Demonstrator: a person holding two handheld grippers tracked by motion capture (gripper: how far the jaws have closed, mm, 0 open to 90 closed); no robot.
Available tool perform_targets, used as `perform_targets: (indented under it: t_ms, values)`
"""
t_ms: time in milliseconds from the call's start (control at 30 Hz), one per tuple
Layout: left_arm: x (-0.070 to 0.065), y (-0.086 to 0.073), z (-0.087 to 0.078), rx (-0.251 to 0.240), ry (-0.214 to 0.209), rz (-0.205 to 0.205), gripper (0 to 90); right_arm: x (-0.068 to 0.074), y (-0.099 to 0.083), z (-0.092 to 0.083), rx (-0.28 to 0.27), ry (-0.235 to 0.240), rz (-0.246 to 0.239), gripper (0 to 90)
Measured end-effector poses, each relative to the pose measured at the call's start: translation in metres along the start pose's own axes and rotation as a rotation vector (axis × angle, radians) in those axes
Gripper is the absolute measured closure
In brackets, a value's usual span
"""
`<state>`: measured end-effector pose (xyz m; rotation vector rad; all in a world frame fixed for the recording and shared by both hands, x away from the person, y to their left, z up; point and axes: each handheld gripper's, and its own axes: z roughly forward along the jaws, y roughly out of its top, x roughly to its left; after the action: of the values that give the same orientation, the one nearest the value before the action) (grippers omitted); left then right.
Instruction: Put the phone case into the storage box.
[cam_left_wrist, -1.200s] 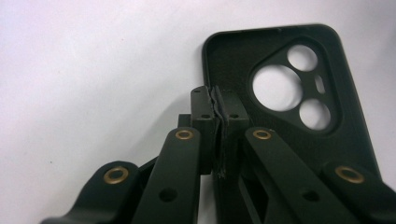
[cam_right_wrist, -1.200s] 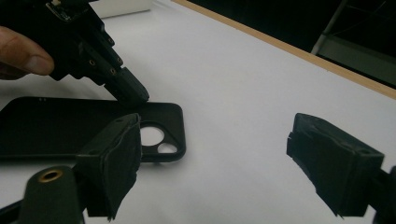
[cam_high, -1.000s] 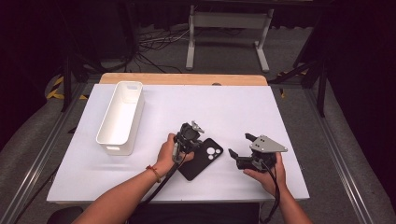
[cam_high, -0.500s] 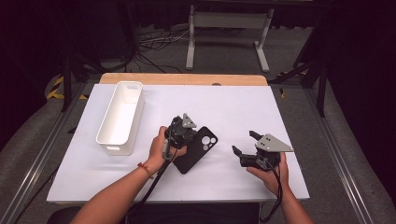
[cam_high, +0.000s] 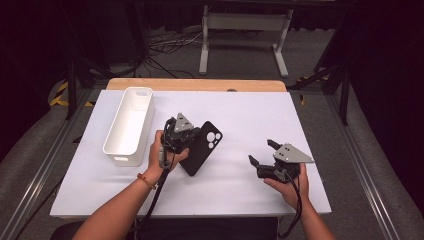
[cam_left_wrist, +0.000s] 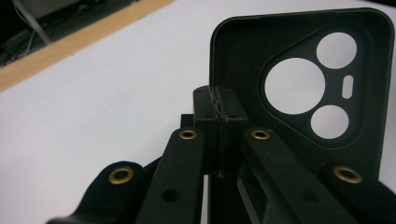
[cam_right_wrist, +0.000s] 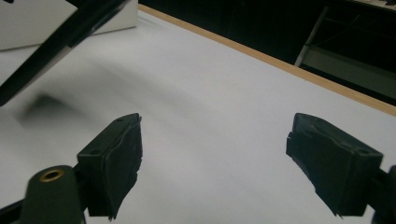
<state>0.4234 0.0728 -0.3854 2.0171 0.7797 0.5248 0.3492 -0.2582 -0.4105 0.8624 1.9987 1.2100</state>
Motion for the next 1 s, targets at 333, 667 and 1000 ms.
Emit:
perform_targets:
  t_ms: [333,667,1000]
  values:
    - [0.011,0.003,-0.024,-0.116,-0.012,-0.031,89.4,0.001,-0.001,0.002,0.006,-0.001,-0.003,17.9]
    - [0.025,0.01,-0.039,-0.172,0.026,-0.069,89.4,0.001,0.0,0.002,0.01,0.0,-0.01,17.9]
    - [0.04,0.018,-0.055,-0.23,0.063,-0.094,89.4,0.001,0.001,0.003,0.01,-0.011,-0.013,18.1]
